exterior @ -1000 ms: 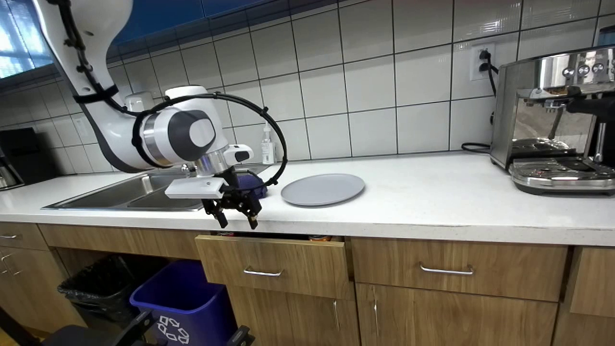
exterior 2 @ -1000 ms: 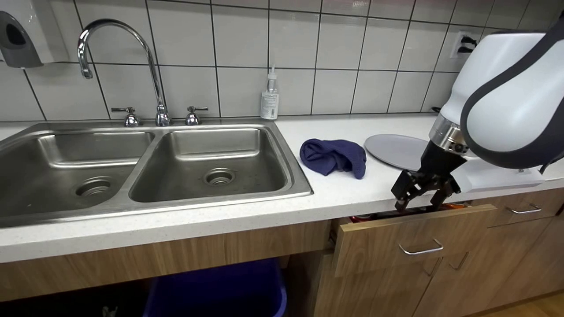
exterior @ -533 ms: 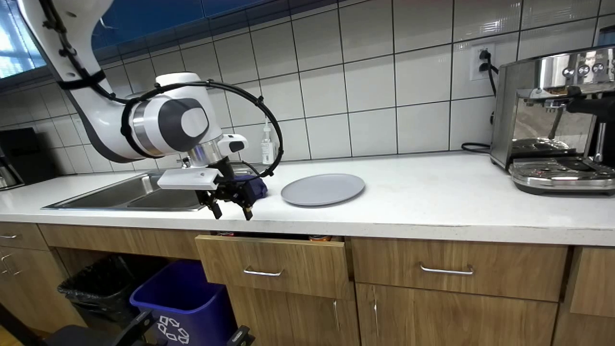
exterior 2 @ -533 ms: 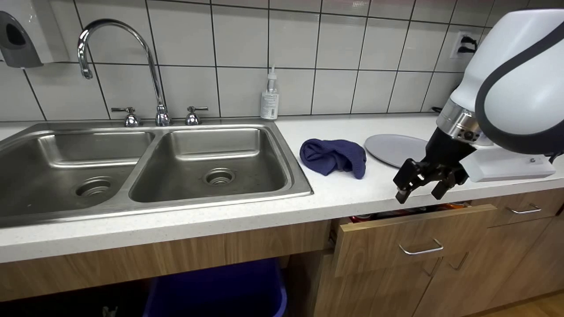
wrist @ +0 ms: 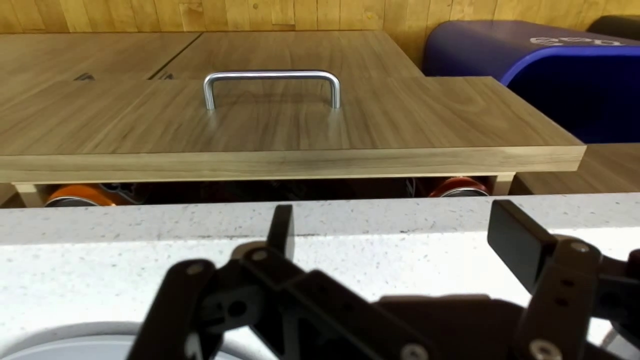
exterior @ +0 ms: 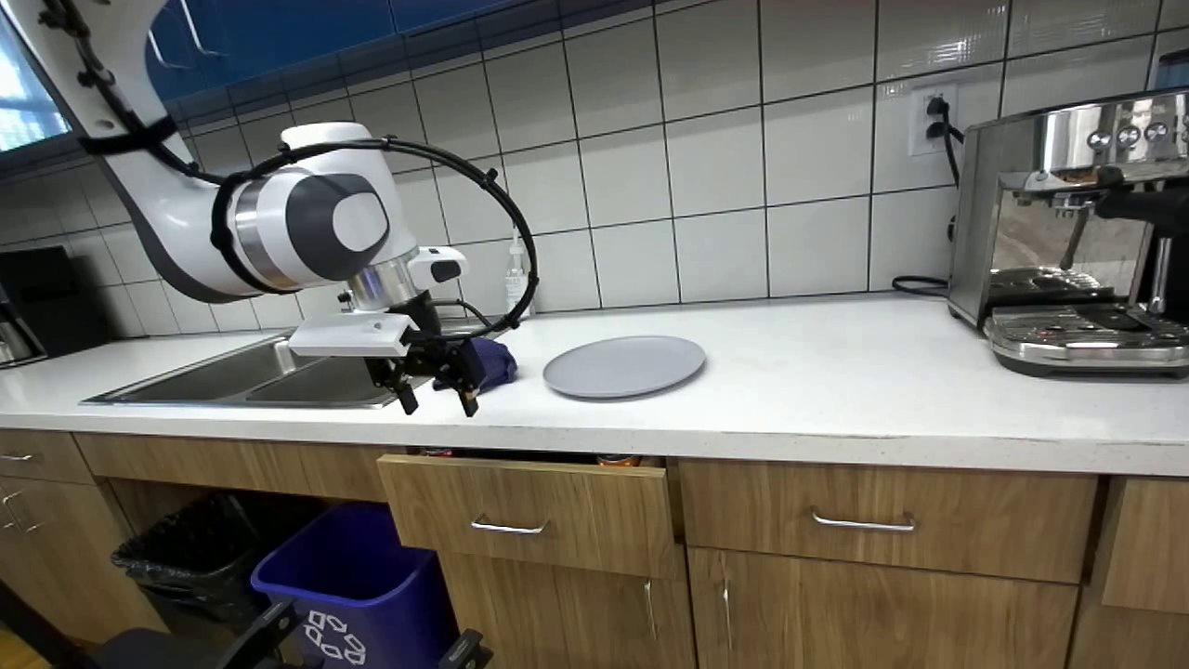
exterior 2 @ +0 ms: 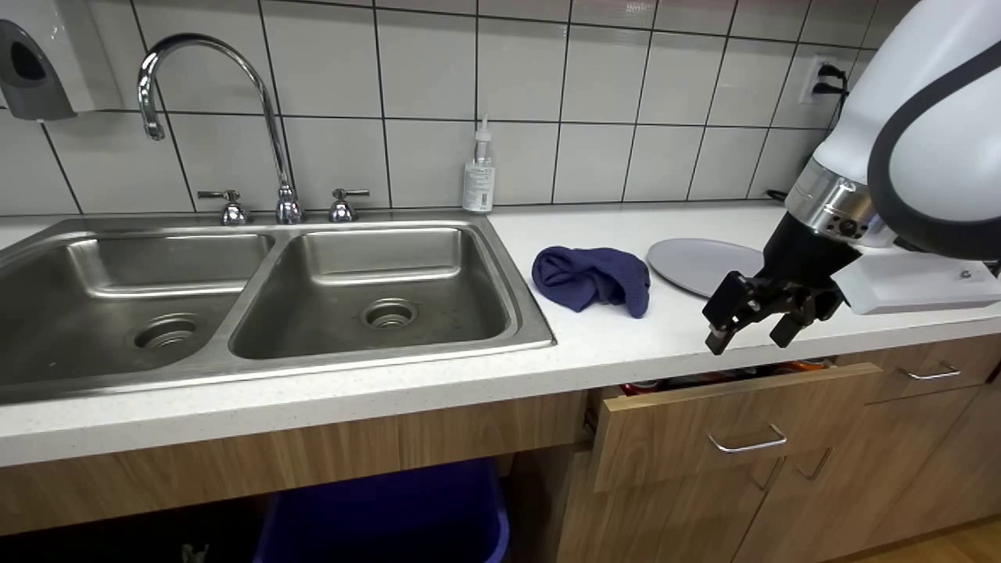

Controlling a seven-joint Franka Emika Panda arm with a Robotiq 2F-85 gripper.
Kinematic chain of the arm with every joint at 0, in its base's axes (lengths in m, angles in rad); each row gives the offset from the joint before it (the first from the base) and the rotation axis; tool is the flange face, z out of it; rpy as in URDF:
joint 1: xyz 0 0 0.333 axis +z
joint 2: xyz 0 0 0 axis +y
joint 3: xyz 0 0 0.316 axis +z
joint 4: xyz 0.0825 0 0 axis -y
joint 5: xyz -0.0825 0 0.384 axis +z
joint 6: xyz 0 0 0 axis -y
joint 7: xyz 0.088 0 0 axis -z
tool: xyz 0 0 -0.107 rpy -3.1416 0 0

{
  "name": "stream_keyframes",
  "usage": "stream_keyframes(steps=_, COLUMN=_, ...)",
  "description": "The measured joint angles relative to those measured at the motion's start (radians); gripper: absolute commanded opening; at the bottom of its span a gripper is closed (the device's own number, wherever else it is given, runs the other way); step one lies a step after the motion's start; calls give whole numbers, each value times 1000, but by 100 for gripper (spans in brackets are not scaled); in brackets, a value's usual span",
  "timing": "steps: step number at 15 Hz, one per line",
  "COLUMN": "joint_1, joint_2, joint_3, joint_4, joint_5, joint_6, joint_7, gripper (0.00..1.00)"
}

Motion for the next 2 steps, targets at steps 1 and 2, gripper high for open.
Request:
stream_keyframes(steps=1, joint_1=-1, joint_2=0, joint_3=0, joint_4=-1, joint_5=0, joint_6=0, joint_7=0, gripper=100)
stream_keyframes(steps=2, joint_1=-1, joint_2=0, joint_3=0, joint_4=-1, joint_5=0, joint_6=0, joint_7=-1, gripper=100)
